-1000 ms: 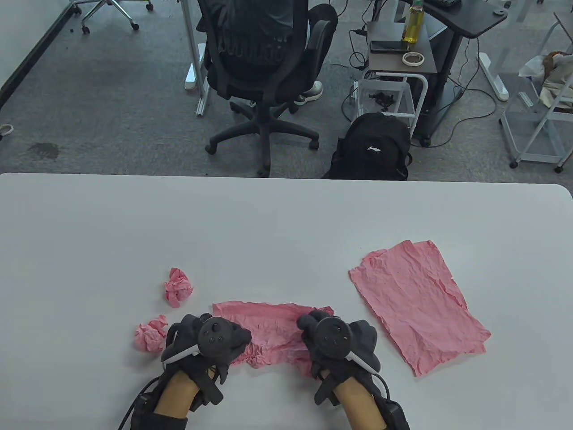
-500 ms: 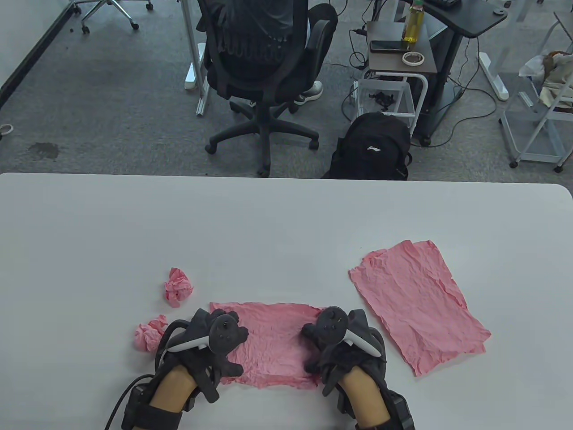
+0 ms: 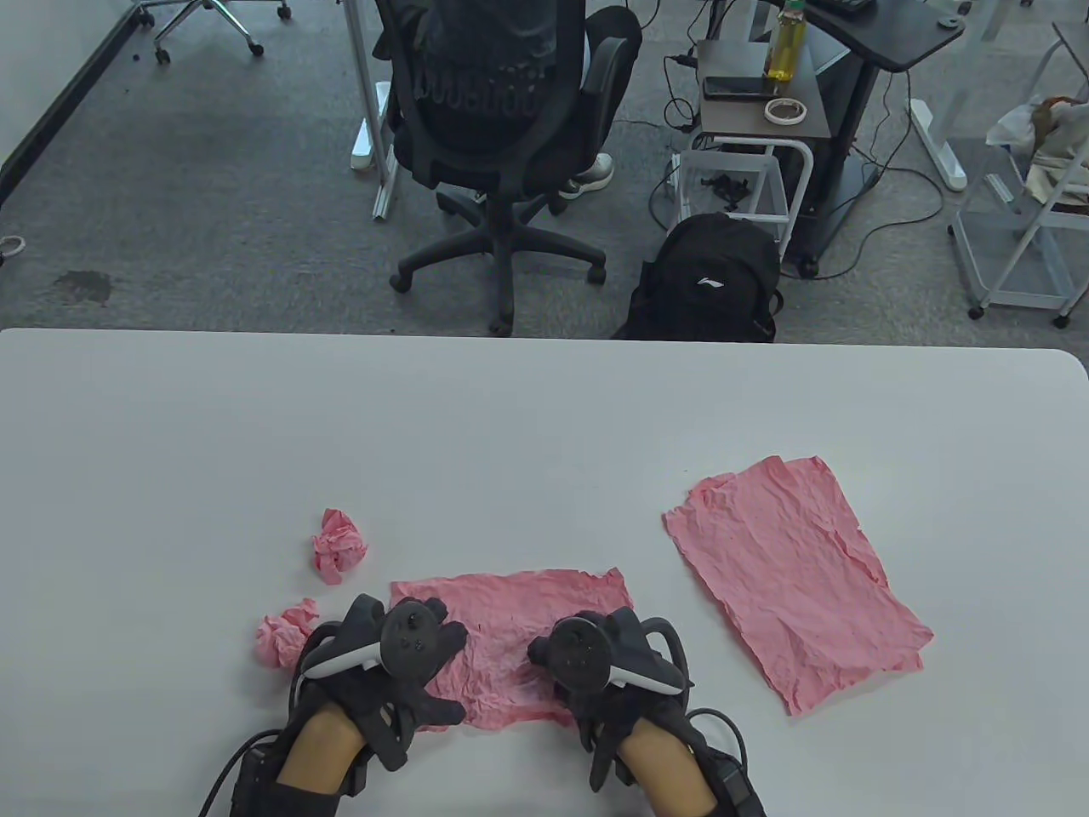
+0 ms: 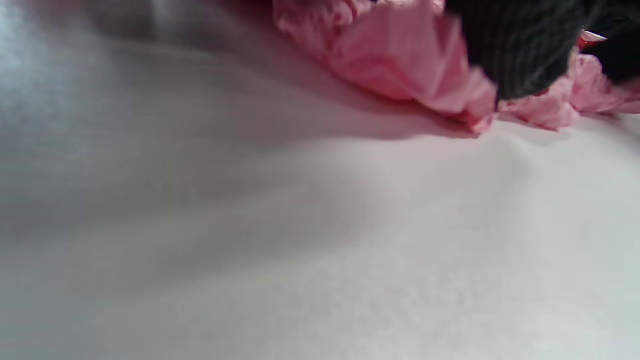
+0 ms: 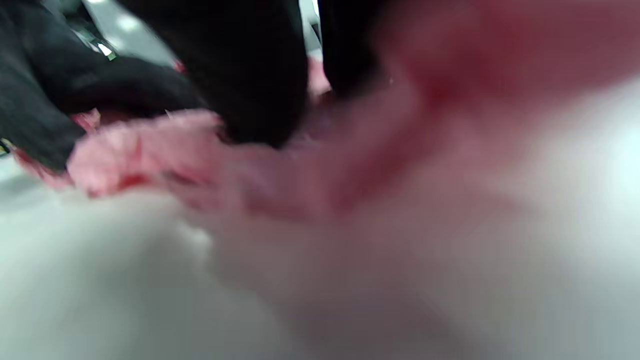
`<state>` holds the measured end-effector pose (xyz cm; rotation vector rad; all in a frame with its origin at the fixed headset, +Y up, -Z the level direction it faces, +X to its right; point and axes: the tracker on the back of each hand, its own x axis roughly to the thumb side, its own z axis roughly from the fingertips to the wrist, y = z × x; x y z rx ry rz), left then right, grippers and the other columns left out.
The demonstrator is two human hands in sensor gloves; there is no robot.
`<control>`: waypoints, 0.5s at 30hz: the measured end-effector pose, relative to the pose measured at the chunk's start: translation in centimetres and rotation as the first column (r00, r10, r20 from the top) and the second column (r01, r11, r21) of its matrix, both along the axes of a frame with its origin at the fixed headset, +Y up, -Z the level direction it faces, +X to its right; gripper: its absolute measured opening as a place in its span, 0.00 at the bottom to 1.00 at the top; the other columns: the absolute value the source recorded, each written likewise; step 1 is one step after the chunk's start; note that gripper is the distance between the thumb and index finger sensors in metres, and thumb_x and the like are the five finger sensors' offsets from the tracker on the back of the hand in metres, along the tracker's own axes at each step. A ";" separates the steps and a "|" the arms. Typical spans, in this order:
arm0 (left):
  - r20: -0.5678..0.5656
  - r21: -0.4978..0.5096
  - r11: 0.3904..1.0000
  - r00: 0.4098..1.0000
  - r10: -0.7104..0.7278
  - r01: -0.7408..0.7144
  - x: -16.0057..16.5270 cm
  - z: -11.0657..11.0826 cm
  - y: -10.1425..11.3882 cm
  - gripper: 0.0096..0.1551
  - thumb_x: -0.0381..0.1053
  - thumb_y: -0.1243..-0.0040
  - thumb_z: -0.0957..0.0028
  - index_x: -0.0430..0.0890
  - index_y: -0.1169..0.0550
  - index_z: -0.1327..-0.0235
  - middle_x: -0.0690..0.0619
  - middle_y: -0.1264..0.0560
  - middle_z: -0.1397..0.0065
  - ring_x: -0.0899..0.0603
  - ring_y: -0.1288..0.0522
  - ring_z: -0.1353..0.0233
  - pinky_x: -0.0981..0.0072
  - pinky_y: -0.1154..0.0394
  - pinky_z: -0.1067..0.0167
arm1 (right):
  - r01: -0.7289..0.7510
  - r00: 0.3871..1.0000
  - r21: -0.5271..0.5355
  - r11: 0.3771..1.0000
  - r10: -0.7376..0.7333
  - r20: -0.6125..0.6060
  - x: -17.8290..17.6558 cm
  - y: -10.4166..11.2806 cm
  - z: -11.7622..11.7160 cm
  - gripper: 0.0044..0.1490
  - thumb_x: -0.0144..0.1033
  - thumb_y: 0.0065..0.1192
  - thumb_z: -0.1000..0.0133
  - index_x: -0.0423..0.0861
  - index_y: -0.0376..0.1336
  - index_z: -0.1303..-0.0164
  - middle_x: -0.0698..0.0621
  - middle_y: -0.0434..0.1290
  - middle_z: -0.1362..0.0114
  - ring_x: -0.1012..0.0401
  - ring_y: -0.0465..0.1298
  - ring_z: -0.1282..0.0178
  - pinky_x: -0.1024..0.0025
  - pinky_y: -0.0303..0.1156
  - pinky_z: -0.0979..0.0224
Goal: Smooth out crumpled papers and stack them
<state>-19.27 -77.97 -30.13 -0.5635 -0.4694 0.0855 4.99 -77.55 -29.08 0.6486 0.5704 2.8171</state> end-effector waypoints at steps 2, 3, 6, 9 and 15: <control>-0.018 0.000 1.000 1.000 -0.006 0.006 -0.4 0.0 0.0 0.59 0.73 0.35 0.56 0.56 0.47 0.15 0.49 0.59 0.14 0.34 0.59 0.12 0.26 0.56 0.24 | 0.076 0.996 -0.041 0.996 -0.073 0.056 1.0 -0.1 -0.3 0.44 0.39 0.71 0.48 0.49 0.53 0.23 0.40 0.47 0.18 0.38 0.46 0.19 0.35 0.49 0.27; -0.020 -0.006 1.000 1.000 -0.009 0.009 -0.5 0.0 0.0 0.59 0.72 0.33 0.57 0.57 0.47 0.16 0.50 0.59 0.14 0.35 0.60 0.12 0.26 0.56 0.24 | 0.061 0.993 -0.045 0.997 -0.056 0.102 1.6 -0.2 -0.4 0.46 0.41 0.72 0.50 0.50 0.53 0.23 0.40 0.46 0.17 0.38 0.45 0.19 0.36 0.49 0.26; -0.012 -0.030 0.999 1.000 -0.020 0.020 -0.7 -0.2 -0.1 0.62 0.71 0.30 0.59 0.59 0.49 0.16 0.51 0.61 0.15 0.36 0.62 0.12 0.26 0.58 0.24 | 0.042 0.985 -0.191 0.981 -0.009 0.171 3.6 -0.4 -0.9 0.53 0.46 0.73 0.50 0.54 0.45 0.21 0.43 0.35 0.16 0.42 0.35 0.18 0.35 0.41 0.25; -0.014 -0.043 0.998 0.999 -0.041 0.040 -0.7 -0.1 -0.1 0.65 0.71 0.28 0.62 0.59 0.50 0.17 0.51 0.62 0.15 0.36 0.63 0.13 0.26 0.58 0.24 | 0.024 0.976 -0.223 0.974 0.025 0.217 5.0 -0.4 -1.1 0.57 0.45 0.76 0.53 0.55 0.44 0.21 0.43 0.33 0.17 0.43 0.33 0.18 0.35 0.40 0.25; 0.010 -0.052 0.997 0.999 -0.052 0.052 -0.6 0.1 -0.5 0.66 0.77 0.34 0.62 0.60 0.54 0.17 0.51 0.65 0.16 0.37 0.67 0.13 0.26 0.61 0.25 | 0.033 0.960 -0.204 0.978 0.025 0.277 6.3 0.0 -1.2 0.57 0.40 0.78 0.55 0.51 0.45 0.22 0.40 0.35 0.17 0.39 0.35 0.19 0.33 0.42 0.26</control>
